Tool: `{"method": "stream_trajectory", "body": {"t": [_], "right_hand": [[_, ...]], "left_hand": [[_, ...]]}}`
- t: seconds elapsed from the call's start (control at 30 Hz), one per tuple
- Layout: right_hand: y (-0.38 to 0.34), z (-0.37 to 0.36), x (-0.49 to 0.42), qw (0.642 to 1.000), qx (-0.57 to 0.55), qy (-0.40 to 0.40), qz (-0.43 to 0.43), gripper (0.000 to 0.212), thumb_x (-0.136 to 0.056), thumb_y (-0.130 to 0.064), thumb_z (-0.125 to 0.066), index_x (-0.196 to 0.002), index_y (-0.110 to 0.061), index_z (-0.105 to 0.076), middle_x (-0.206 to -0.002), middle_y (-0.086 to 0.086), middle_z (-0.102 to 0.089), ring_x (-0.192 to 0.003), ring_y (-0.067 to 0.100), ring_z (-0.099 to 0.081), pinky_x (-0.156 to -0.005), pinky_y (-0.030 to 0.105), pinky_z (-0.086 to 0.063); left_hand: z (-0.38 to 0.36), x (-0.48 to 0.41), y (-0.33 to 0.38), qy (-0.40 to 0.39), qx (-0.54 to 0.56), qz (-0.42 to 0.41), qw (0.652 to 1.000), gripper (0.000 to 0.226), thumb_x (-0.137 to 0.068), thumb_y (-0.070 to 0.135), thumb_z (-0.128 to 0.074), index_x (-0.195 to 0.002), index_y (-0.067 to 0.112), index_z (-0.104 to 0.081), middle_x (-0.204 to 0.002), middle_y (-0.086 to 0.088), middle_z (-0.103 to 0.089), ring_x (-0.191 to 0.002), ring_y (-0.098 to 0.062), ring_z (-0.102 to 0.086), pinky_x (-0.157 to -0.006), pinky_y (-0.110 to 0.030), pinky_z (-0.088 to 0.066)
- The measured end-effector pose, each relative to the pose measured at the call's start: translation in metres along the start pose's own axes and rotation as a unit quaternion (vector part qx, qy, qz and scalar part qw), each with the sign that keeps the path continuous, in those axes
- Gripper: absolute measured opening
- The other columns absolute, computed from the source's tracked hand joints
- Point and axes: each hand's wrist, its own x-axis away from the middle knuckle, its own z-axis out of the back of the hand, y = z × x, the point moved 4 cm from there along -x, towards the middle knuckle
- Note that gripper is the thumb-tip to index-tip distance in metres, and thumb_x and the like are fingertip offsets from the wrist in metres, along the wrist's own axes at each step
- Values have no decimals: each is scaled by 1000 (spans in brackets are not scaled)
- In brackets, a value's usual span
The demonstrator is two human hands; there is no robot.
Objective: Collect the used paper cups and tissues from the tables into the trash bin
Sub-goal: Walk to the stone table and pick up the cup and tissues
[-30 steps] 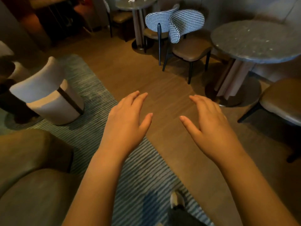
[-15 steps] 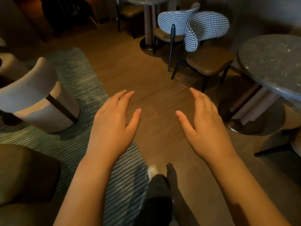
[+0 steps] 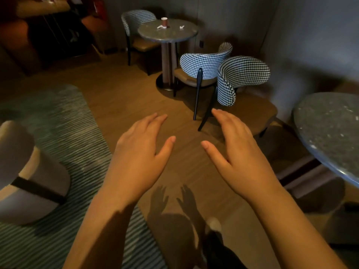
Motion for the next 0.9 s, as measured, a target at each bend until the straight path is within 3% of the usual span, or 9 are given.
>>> {"method": "stream_trajectory", "body": {"t": [0.3,0.47,0.73,0.9], "right_hand": [[94,-66,-213,999,-40,-33,-10,67,-91,-47,-48,-148,-25,-21,-152,-6,-24,-139,8,-17,-114,36,-24],[140,-93,-359,999,-42,-20,5,69,-89,-48,-46,-147,-14,-26,-148,7,-34,-137,20,-29,-110,43,-31],[159,-159,-540,994,-64,-90,15,68,-91,-43,-51,-148,-27,-18,-153,-4,-24,-139,11,-22,-111,37,-31],[167,-219,-661,995,-50,-88,24,67,-92,-43,-50,-148,-27,-17,-153,-5,-23,-140,10,-20,-110,31,-27]], "left_hand": [[-40,-195,-62,-3,-16,67,998,61,-88,48,-38,-145,30,-28,-150,6,-31,-136,-12,-28,-113,-35,-25],[-51,-337,-87,1,-37,89,995,58,-92,47,-41,-146,35,-25,-153,8,-26,-138,-12,-26,-113,-38,-26],[-58,-495,-160,18,-33,100,994,59,-89,48,-37,-143,28,-34,-148,3,-36,-136,-15,-33,-109,-42,-33],[-65,-608,-230,36,-41,116,992,57,-90,47,-39,-144,29,-33,-149,6,-35,-136,-13,-32,-110,-40,-33]]}}
